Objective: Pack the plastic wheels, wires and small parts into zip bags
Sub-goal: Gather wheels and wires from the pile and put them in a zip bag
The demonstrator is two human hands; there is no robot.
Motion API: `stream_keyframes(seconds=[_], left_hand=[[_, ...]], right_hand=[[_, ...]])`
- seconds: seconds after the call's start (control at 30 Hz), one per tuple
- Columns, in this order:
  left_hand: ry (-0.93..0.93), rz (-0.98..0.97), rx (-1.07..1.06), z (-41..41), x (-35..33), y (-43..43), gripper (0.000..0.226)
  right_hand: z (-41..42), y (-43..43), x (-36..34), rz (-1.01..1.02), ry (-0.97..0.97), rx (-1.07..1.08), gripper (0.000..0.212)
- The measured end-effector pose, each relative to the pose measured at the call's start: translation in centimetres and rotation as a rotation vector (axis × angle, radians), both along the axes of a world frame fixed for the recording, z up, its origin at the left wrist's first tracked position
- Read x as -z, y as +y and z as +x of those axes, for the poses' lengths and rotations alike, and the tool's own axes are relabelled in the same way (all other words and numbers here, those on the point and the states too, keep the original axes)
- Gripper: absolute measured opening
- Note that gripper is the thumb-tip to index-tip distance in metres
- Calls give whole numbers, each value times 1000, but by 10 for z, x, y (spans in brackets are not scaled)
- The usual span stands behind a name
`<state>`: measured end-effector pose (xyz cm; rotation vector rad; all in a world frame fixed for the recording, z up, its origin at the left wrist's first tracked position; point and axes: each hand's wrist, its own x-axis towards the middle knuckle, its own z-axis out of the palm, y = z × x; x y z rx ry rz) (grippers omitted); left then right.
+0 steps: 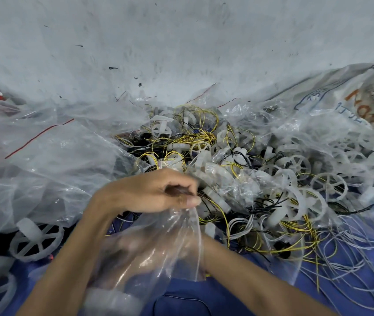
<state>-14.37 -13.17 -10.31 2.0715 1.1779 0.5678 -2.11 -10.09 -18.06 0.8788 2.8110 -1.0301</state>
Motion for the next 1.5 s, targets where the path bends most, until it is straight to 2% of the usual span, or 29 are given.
stream_keyframes(seconds=[0.1, 0.13, 0.2, 0.23, 0.3, 0.37, 0.43, 0.5, 0.57, 0.67, 0.73, 0.8, 0.87, 0.93, 1.03, 1.17, 1.23, 1.33, 1.4, 1.43, 1.5], left_hand=[[98, -150, -37, -23, 6, 3, 24], [97, -174, -52, -28, 6, 3, 26], [86, -197, -93, -37, 7, 1, 28], [95, -202, -106, -40, 7, 1, 27], [132, -223, -128, -42, 8, 1, 24], [172, -251, -157, -42, 11, 3, 26], [251, -248, -198, -41, 15, 7, 25], [318, -234, -231, -42, 19, 9, 22], [347, -239, -254, -44, 23, 11, 21], [369, -231, -261, -43, 26, 13, 24], [360, -210, -256, -40, 27, 13, 24], [325, -181, -240, -37, 26, 14, 26], [264, -147, -213, -33, 23, 14, 26], [202, -135, -197, -30, 22, 14, 23], [135, -144, -191, -28, 22, 14, 23], [107, -149, -198, -28, 21, 12, 23], [109, -138, -207, -27, 20, 13, 22], [152, -112, -202, -23, 19, 14, 18], [182, -81, -214, -19, 20, 14, 7], [191, -32, -237, -18, 20, 15, 3], [154, 173, -347, -13, 20, 17, 12]], right_hand=[[15, 12, -25, 41, -63, -135, 27], [16, 16, -31, -18, -36, -114, 26], [23, 22, -46, 77, 8, -326, 20], [29, 23, -49, 108, 43, -327, 16], [49, 31, -56, 138, 197, -181, 13], [72, 34, -53, 259, 304, -104, 9], [91, 27, -41, 347, 187, -176, 5], [102, 16, -15, 491, -76, -278, 18], [105, 4, 3, 611, -236, -239, 29], [103, -5, 14, 772, -220, -241, 32], [103, -1, 19, 884, -95, -235, 29], [104, 5, 22, 801, 77, -203, 14], [104, 11, 23, 679, 286, -77, 23], [102, 20, 20, 609, 463, 35, 19], [100, 28, 11, 542, 624, 229, 21], [98, 46, -9, 562, 746, 476, 24], [96, 59, -22, 375, 863, 595, 24], [86, 75, -43, -70, 1137, 690, 22], [78, 84, -61, -347, 1337, 703, 29], [74, 88, -70, -456, 1401, 680, 30], [66, 92, -83, -589, 1428, 575, 21]])
